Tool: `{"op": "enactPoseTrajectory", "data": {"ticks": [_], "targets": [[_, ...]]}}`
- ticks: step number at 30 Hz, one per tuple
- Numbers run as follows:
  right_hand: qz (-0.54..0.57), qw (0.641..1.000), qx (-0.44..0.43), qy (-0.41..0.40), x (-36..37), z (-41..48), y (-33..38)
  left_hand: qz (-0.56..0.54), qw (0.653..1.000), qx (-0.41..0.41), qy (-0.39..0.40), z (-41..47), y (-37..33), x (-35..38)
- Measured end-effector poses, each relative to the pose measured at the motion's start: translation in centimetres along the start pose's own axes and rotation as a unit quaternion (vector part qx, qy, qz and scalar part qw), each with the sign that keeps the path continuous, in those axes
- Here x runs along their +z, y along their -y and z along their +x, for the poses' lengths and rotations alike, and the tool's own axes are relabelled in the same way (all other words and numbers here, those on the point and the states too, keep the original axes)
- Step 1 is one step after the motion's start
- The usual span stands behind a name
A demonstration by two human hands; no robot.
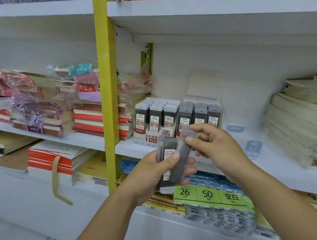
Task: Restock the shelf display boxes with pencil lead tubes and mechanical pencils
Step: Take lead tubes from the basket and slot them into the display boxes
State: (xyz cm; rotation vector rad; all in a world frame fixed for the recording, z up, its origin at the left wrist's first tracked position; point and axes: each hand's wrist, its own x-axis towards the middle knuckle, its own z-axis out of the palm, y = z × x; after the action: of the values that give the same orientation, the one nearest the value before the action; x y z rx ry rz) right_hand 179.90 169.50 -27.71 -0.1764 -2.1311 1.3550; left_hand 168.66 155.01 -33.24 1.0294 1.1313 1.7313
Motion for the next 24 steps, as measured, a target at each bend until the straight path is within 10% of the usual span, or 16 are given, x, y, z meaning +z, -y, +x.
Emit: {"op": "enactPoseTrajectory", "data": {"ticks": [16, 24], "targets": [[0.121, 0.992, 0.017, -0.017, -2.4, -0.5, -1.0, 0.112, 0.983, 0.012, -0.147, 0.1, 1.0, -0.6], [-0.043, 0.983, -0.111, -0.142, -2.8, 0.5, 1.5, 0.082, 0.986, -0.024, -0.141, 0.4, 0.3, -0.4]]}}
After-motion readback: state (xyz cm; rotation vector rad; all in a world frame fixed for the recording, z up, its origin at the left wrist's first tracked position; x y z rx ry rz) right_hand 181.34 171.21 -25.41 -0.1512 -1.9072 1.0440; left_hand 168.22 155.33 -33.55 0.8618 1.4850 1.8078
